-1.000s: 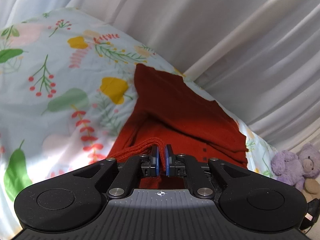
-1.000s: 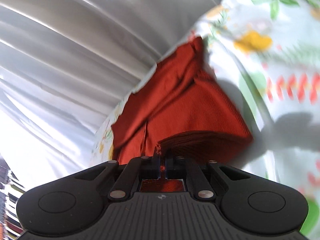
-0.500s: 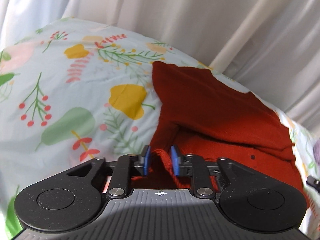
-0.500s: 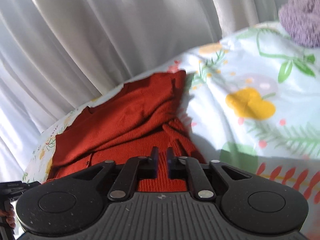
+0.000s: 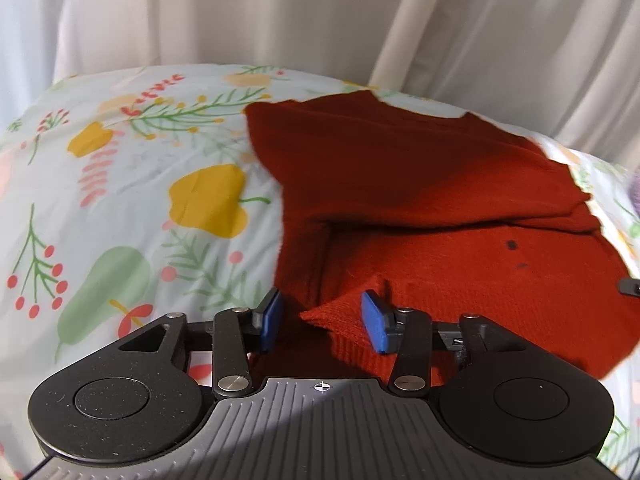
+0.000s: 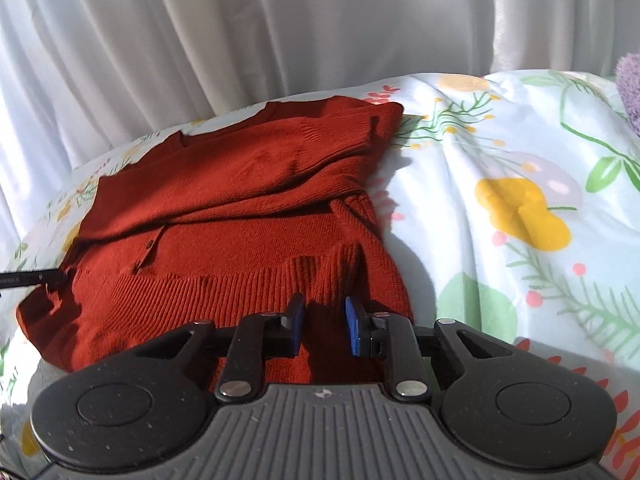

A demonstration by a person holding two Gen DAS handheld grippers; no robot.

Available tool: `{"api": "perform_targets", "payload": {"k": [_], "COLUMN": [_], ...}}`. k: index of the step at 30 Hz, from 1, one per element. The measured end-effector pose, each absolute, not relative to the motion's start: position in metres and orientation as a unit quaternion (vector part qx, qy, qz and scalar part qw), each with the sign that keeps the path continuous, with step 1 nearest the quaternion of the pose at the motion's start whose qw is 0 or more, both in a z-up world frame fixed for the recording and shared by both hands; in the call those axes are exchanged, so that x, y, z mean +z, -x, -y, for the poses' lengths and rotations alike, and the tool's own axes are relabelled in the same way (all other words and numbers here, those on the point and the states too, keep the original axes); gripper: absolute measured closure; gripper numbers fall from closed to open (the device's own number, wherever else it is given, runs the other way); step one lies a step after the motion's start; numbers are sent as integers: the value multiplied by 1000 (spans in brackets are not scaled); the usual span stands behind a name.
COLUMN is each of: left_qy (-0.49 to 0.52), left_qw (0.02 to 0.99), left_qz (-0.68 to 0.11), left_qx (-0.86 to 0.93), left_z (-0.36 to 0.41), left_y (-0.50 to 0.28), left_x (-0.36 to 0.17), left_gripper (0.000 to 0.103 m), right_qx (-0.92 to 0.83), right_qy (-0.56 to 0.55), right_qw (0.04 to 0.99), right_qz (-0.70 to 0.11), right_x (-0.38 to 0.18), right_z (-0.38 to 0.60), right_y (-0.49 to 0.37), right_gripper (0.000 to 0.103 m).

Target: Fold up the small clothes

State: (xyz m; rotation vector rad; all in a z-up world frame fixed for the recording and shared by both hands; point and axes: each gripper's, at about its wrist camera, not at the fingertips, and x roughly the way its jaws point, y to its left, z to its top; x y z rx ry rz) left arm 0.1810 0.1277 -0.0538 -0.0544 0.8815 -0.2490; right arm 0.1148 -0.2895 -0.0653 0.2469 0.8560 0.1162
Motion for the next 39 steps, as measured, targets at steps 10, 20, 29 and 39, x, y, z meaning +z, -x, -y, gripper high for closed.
{"api": "perform_targets", "payload": {"k": [10,20,29,39], "left_qy": [35,21,19,78], "left_qw": [889,895,888,911], "left_qz": [-437,-428,-441,-378], "left_qx": [-131,-125,-129,-142], "left_z": [-132,-123,-115,-127], "left_y": [-181,-176,-184,-193], "left_x": [-62,-55,-67,-12], "left_gripper": [50,92,80,94], "right_qx": [61,55,44,45], "right_qy": [-156,-130,-97,-80], "right_qw": [895,903,912,935], "right_qz": [-414,-406,-397,-343], "right_x": [-69,-68,-62,-20], "right_z": [299,291,273,262], "right_y": [-116,-113,-111,-111], "right_gripper": [80,92,95,96]}}
